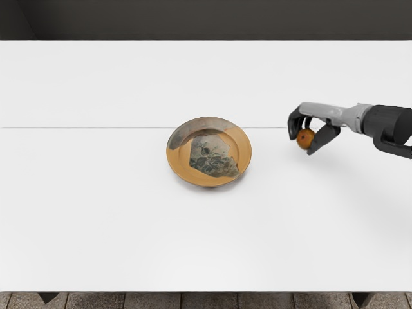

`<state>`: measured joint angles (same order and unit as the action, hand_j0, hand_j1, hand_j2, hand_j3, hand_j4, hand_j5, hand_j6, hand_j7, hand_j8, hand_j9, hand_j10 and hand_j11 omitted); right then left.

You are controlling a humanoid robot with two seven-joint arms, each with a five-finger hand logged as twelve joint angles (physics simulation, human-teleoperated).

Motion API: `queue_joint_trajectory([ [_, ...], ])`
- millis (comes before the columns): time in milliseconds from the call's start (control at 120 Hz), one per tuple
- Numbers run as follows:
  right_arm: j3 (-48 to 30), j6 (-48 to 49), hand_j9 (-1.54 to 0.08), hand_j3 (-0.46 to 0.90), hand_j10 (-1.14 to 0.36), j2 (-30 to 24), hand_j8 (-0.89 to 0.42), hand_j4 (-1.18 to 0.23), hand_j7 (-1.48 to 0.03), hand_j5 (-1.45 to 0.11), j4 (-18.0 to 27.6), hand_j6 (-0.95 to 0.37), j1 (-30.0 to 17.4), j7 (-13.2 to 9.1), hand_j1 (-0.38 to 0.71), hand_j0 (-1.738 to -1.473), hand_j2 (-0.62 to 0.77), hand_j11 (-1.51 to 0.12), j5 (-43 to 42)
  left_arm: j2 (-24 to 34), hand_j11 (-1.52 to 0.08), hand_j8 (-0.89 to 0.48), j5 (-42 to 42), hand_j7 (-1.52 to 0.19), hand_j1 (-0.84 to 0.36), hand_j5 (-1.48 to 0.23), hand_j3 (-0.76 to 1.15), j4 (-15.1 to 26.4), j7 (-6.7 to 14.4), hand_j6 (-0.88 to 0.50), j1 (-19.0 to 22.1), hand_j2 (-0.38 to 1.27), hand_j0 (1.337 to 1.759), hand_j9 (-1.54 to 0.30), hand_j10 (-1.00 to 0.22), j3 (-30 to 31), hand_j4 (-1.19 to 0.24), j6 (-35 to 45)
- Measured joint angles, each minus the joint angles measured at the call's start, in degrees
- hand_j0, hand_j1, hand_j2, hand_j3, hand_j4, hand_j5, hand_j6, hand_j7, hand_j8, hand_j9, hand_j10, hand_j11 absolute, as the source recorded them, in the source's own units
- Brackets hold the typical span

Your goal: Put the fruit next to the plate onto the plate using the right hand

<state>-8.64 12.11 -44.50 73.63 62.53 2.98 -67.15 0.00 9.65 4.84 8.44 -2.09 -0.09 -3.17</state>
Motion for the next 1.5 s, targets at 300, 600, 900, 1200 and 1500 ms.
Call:
queue_joint_trajectory([
  [300, 0.0, 2.9, -1.04, 0.00, -0.54, 0.3, -0.41, -0.79, -1.04, -1.06, 4.3, -0.70, 4.0, -0.4, 0.32, -1.654, 0.41, -1.02, 4.1, 0.0, -0.03, -0.02, 0.0, -0.03, 0.32, -0.03, 0.00, 0.0, 0.0, -0.02, 0.0, 0.00, 1.658, -0.03, -0.02, 0.0, -0.02, 0.0],
  [600, 0.0, 4.6, -1.08, 0.00, -0.55, 1.4, -0.38, -0.80, -1.07, -1.11, 6.7, -0.80, 6.8, -1.1, 0.42, -1.657, 0.58, -1.07, 7.0, 0.0, -0.03, -0.02, 0.0, -0.03, 0.32, -0.03, 0.00, 0.0, 0.0, -0.02, 0.0, 0.00, 1.658, -0.03, -0.02, 0.0, -0.02, 0.0],
  [900, 0.0, 6.4, -1.13, 0.00, -0.61, 5.4, -0.38, -0.83, -1.11, -1.16, 7.1, -0.85, 10.0, -3.7, 0.41, -1.657, 0.57, -1.12, 10.3, 0.0, -0.03, -0.02, 0.0, -0.03, 0.32, -0.03, 0.00, 0.0, 0.0, -0.02, 0.1, 0.00, 1.658, -0.03, -0.02, 0.0, -0.02, 0.0],
  [1200, 0.0, 6.8, -1.02, 0.00, -0.70, 9.2, -0.49, -0.77, -1.01, -1.04, 7.0, -0.78, 11.9, -5.7, 0.42, -1.658, 0.35, -1.02, 13.8, 0.0, -0.03, -0.02, 0.0, -0.03, 0.32, -0.03, 0.00, 0.0, 0.0, -0.02, 0.1, 0.00, 1.658, -0.03, -0.02, 0.0, -0.02, 0.0],
  [1500, -0.3, 7.1, -0.29, 0.00, -0.21, 9.0, -0.16, -0.22, -0.29, -0.30, 6.4, -0.23, 12.1, -7.5, -0.12, -1.658, 0.07, -0.29, 22.1, 0.0, -0.03, -0.02, 0.0, -0.03, 0.32, -0.03, 0.00, 0.0, 0.0, -0.02, 0.0, 0.00, 1.658, -0.03, -0.02, 0.0, -0.02, 0.0],
])
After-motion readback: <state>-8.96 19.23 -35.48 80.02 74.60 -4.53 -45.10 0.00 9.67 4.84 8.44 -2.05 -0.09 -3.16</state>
